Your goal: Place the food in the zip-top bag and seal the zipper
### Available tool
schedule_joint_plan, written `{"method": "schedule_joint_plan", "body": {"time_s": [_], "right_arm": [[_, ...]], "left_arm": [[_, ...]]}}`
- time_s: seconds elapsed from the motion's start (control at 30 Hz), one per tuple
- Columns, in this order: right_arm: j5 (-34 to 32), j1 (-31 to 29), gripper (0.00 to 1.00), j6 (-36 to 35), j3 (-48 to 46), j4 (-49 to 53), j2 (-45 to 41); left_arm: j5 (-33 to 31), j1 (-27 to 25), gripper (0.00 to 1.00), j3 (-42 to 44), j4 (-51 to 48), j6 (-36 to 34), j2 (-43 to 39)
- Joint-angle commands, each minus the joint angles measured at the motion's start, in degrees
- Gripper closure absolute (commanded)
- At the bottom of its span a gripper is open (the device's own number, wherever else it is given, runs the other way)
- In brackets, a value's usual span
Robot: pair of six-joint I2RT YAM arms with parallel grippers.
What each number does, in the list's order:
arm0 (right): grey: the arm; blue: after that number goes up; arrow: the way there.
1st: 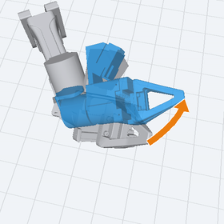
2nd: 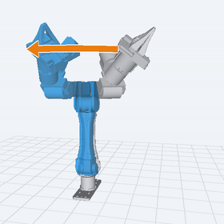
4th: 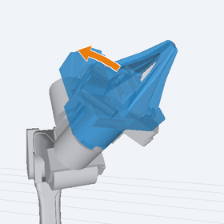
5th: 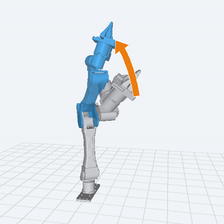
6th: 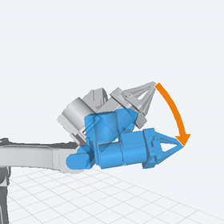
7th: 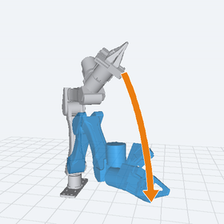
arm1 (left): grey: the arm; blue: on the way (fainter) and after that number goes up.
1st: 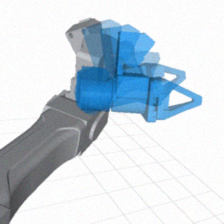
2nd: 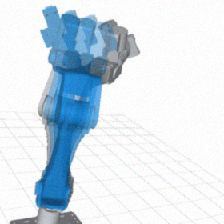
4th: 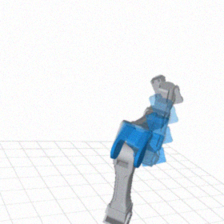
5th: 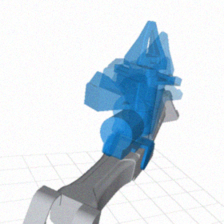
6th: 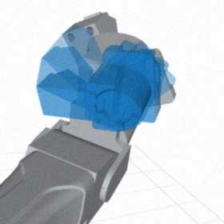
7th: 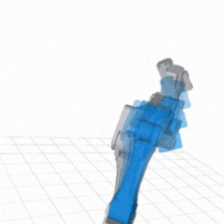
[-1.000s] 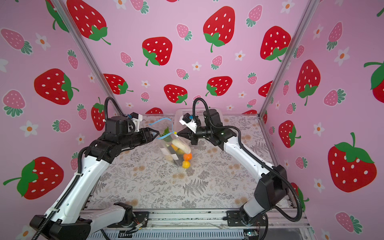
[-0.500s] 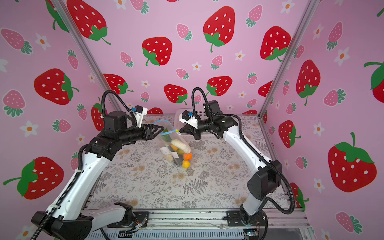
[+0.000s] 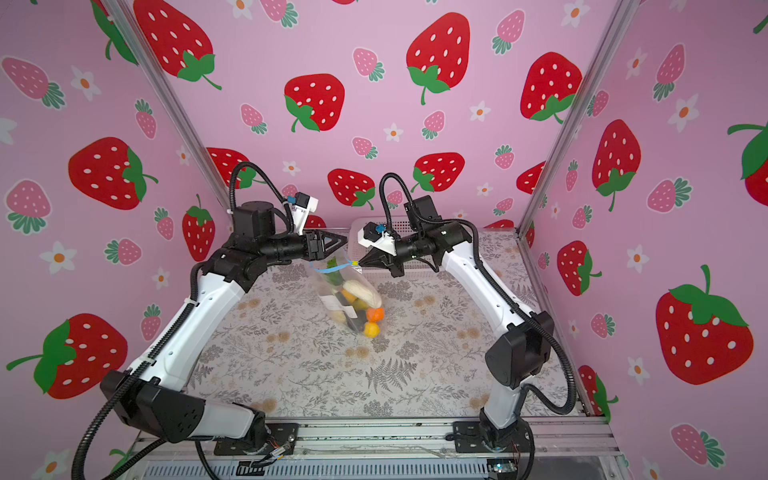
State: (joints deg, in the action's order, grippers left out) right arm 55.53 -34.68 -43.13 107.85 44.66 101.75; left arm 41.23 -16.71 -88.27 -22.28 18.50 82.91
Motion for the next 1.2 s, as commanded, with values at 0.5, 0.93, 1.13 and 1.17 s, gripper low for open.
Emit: {"method": "schedule_joint_plan", "body": {"time_s": [0.5,0.93,1.13,1.17], "right_arm": [[9.1,5.4,1.0,-5.4,0.9,3.2,0.0],[9.5,6.3,1.0,-2.9,0.3,0.9,-0.1],[10.1,6.3,1.0,-2.2,0.0,0.2,0.0],[10.2,6.3,1.0,-2.1,-0.1,0.3,-0.1]], "left_arm": [[9.3,-5.5,0.56,-17.4,-16.0,-11.8,13.5],[10.9,-5.8,0.57,-13.2,-17.2,-13.8,9.0],[7.1,-7.9,0.55,-11.7,-17.5,-16.0,8.0],[6.0,-8.1,0.55,-12.1,-18.5,-16.8,8.1]]}}
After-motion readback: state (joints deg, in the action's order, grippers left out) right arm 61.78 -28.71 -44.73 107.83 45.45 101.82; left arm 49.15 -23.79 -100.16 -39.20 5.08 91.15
